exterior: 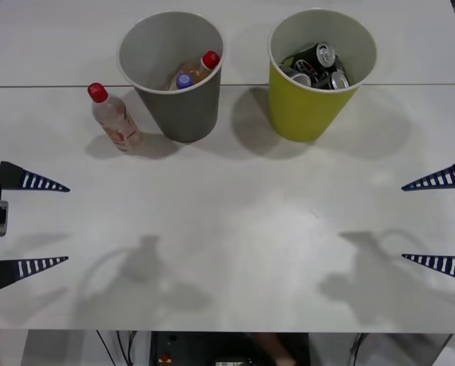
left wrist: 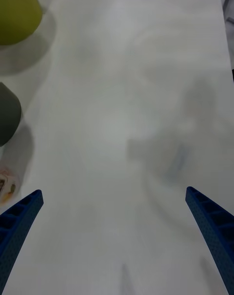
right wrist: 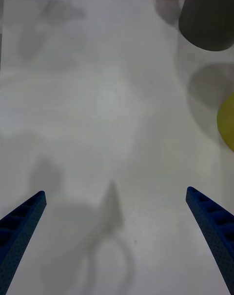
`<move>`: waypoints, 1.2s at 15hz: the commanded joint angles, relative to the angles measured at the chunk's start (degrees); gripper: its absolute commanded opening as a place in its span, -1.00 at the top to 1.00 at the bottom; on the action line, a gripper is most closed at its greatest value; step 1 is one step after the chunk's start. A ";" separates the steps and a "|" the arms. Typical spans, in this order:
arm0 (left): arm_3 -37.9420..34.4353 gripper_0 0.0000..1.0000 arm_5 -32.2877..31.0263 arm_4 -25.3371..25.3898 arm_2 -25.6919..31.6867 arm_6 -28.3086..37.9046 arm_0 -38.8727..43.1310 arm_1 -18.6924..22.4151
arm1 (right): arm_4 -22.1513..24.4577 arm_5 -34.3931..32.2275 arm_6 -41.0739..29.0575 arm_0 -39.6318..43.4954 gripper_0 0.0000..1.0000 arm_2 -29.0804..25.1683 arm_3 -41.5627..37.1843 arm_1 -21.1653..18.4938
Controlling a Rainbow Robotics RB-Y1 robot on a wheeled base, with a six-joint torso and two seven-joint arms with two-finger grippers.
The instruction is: Put the can into the green bin and the plastic bottle into the gray bin
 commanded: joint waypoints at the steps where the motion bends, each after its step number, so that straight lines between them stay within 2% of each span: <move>1: -1.29 -1.00 0.94 -2.19 0.01 7.00 0.01 -1.72 | 0.00 0.00 0.00 0.00 -1.00 0.00 0.01 0.00; 5: -2.08 -1.00 4.81 -4.12 0.01 16.58 1.06 -3.56 | 0.00 0.00 0.00 0.00 -1.00 0.00 0.01 0.00; 10: -10.34 -1.00 17.91 -13.53 -1.40 28.80 8.36 -3.65 | 0.00 0.00 0.00 0.00 -1.00 0.00 0.01 0.00; 13: -11.57 -1.00 31.18 -23.46 -7.38 38.65 9.50 -3.65 | 0.00 0.00 0.00 0.00 -1.00 0.00 0.01 0.00; 18: -10.25 -1.00 47.09 -40.16 -15.64 59.12 8.71 -4.09 | 0.00 0.00 0.00 0.00 -1.00 0.00 0.01 0.00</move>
